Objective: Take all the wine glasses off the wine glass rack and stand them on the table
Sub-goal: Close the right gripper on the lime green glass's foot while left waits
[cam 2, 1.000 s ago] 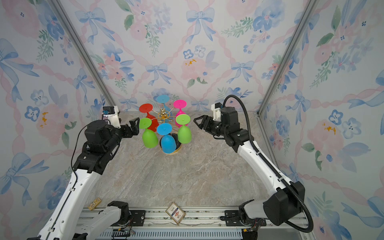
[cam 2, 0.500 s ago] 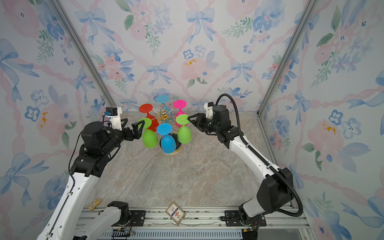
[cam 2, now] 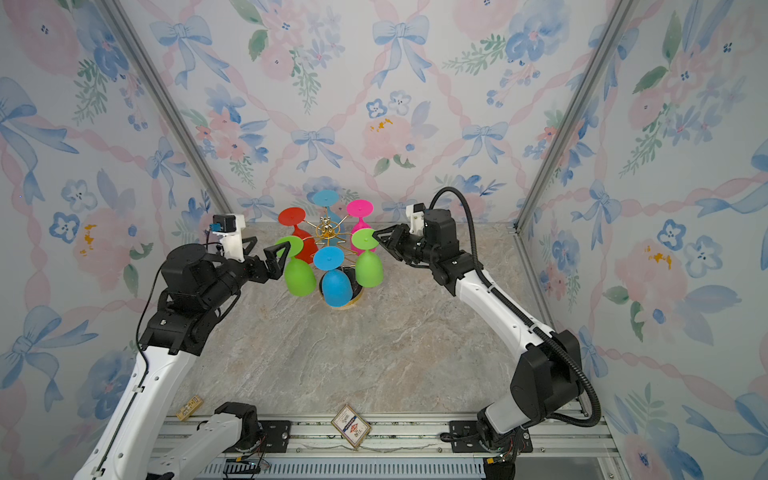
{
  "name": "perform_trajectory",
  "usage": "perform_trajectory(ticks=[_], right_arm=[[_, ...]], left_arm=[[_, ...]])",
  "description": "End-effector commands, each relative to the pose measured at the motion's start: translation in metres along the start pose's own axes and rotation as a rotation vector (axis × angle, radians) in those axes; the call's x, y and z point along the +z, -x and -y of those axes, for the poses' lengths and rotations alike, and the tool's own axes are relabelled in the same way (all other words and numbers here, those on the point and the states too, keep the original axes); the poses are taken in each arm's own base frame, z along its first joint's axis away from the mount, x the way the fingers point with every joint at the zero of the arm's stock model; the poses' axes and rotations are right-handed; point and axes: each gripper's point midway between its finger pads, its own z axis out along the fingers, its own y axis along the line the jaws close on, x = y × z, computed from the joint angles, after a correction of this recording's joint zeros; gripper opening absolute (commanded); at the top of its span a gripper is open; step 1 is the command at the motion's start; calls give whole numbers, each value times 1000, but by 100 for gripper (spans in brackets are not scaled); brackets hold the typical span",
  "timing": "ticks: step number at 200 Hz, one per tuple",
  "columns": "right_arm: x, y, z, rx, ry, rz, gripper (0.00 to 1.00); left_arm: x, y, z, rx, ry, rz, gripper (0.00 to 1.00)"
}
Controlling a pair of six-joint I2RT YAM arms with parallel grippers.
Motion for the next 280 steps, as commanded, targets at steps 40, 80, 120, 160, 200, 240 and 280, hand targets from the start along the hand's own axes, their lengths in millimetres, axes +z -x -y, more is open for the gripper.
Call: perform_trajectory(ticks=[40, 80, 120, 160, 200, 240, 280], right_arm=[[7, -3, -6, 16, 40, -19, 27], [12, -5, -1, 43, 55, -31, 23], [13, -5, -1, 50, 64, -31, 17], [10, -4, -3, 52, 71, -28, 11], [4, -1, -4, 51, 74, -17, 7], [3, 1, -10, 53, 97, -10, 3], [10, -1, -18, 56, 118, -20, 0]], left_arm=[[-4, 3, -5, 11, 29, 21, 98], [-6, 5, -10, 5, 58, 41, 98], [-8, 7, -10, 7, 63, 52, 98], [-8, 7, -11, 2, 64, 54, 98], [-5, 4, -12, -3, 64, 46, 98], [-4, 1, -13, -3, 70, 42, 98], [-4, 2, -10, -8, 52, 49, 98]])
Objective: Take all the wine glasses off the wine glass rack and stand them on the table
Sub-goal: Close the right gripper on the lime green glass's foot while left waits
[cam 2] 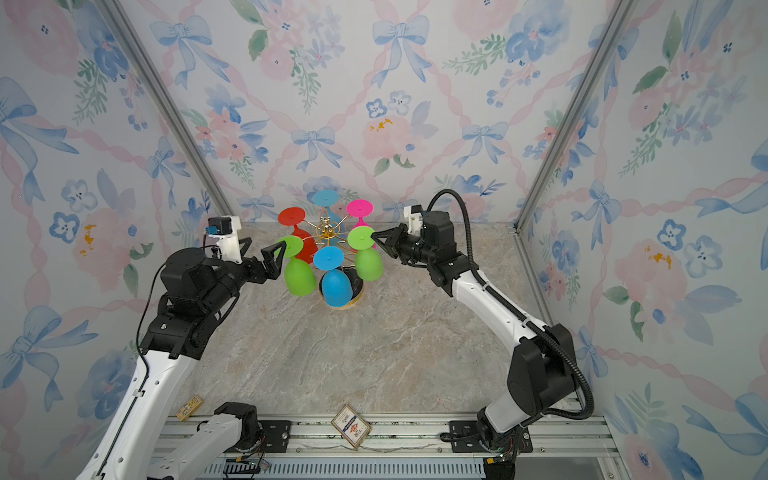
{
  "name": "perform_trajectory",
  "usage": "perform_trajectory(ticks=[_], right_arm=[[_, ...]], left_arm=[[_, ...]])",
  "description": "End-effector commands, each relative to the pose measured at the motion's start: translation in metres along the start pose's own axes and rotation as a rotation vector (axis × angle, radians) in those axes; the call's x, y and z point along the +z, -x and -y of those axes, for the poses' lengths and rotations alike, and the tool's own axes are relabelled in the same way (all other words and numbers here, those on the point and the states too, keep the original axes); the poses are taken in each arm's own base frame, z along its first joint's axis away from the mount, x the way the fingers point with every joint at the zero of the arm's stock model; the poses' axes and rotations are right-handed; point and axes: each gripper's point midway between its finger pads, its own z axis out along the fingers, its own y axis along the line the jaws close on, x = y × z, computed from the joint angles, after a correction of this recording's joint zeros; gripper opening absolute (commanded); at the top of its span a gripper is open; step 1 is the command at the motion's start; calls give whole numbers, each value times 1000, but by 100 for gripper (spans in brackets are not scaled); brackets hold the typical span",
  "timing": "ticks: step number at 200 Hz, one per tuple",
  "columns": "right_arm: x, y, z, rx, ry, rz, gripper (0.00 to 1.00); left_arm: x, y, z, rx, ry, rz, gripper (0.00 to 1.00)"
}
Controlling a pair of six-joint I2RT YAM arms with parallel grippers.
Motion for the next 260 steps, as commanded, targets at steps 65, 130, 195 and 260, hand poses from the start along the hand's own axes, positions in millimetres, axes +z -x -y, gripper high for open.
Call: perform_trajectory(ticks=[65, 130, 195, 260], right_arm=[[0, 0, -24, 7, 81, 6, 0], [5, 2, -28, 6, 88, 4, 0], [18, -4, -34, 2, 98, -19, 0], [28, -9, -36, -2, 100, -34, 0]], left_arm=[[0, 4, 0, -13, -4, 21, 98], [-1, 5, 0, -16, -7, 25, 98], [-4, 11, 1, -12, -7, 39, 98], [-7, 12, 2, -4, -5, 47, 98]])
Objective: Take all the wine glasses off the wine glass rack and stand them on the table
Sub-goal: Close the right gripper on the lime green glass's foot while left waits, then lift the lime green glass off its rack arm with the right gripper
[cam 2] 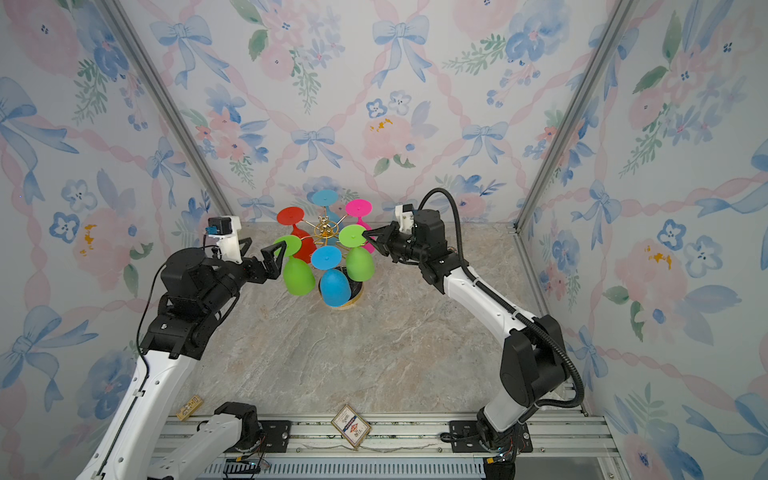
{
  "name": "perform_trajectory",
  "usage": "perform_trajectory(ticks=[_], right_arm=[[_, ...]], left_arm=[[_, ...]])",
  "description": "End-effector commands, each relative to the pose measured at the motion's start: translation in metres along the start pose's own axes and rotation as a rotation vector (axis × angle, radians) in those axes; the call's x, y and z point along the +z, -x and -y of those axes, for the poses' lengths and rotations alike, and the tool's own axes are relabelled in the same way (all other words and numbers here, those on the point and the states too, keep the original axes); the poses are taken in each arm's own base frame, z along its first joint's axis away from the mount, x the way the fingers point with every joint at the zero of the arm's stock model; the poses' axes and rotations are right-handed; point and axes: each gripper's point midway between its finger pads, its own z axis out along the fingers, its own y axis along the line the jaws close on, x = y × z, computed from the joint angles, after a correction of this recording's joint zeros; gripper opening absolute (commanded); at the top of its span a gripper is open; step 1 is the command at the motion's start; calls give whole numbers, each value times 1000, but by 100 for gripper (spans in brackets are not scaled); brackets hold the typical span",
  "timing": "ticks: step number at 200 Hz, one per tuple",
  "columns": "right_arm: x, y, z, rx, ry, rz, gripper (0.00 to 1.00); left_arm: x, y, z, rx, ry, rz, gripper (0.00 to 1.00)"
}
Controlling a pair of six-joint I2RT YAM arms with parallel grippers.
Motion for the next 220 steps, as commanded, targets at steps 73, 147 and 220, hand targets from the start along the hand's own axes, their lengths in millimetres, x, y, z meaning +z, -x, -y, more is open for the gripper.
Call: perform_trajectory(ticks=[73, 147, 220], right_arm=[[4, 2, -33, -41, 66, 20, 0], [3, 9, -30, -45, 37, 55, 0], [3, 15, -27, -53, 11, 85, 0]], left_arm=[[-8, 12, 1, 9, -1, 49, 98], [-9, 13, 2, 8, -3, 51, 98], [-10, 13, 2, 9, -3, 54, 98]])
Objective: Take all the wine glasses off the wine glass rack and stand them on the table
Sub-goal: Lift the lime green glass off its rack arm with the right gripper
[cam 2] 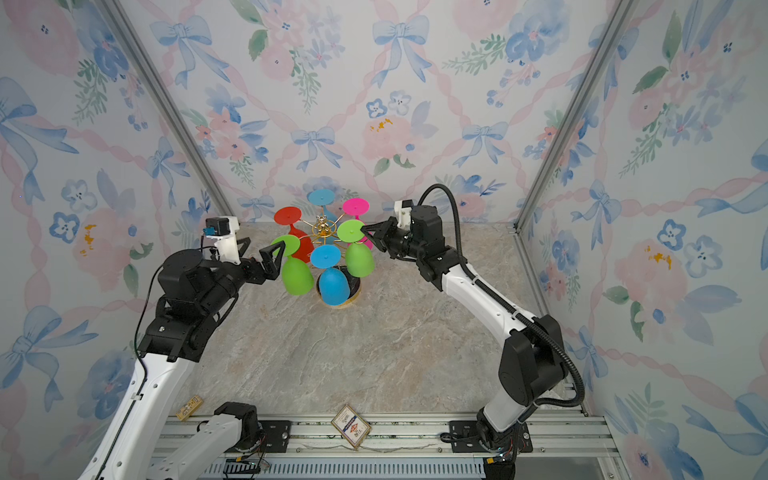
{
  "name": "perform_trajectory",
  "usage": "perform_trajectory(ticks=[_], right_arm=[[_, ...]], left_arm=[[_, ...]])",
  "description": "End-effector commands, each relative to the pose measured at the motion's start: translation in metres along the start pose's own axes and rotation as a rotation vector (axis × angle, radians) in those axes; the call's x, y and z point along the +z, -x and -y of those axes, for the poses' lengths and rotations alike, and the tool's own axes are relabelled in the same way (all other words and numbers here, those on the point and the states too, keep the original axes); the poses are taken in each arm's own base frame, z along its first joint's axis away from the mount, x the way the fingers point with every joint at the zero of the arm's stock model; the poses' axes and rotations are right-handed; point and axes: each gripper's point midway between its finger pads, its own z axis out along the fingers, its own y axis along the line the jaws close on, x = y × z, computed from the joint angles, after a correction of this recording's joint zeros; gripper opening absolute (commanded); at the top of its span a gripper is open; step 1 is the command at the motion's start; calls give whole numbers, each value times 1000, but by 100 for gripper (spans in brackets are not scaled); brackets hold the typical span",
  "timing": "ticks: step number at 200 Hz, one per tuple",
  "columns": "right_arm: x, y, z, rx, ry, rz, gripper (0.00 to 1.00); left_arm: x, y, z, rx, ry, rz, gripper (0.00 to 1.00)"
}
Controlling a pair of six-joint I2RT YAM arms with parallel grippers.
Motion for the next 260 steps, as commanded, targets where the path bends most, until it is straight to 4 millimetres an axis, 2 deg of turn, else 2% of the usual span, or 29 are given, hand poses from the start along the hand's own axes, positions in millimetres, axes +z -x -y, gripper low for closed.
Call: perform_trajectory(ticks=[1, 90, 136, 260], right_arm=[[2, 7, -17, -45, 27, 36, 0], [2, 7, -13, -60, -4, 63, 0], [5, 3, -21, -77, 7, 58, 0], [7, -4, -25, -141, -50, 63, 0]], left_arm=[[-6, 9, 1, 7, -1, 41, 98], [-6, 10, 1, 8, -3, 41, 98], [-6, 9, 1, 9, -2, 40, 98], [-11, 13, 3, 16, -8, 55, 98]])
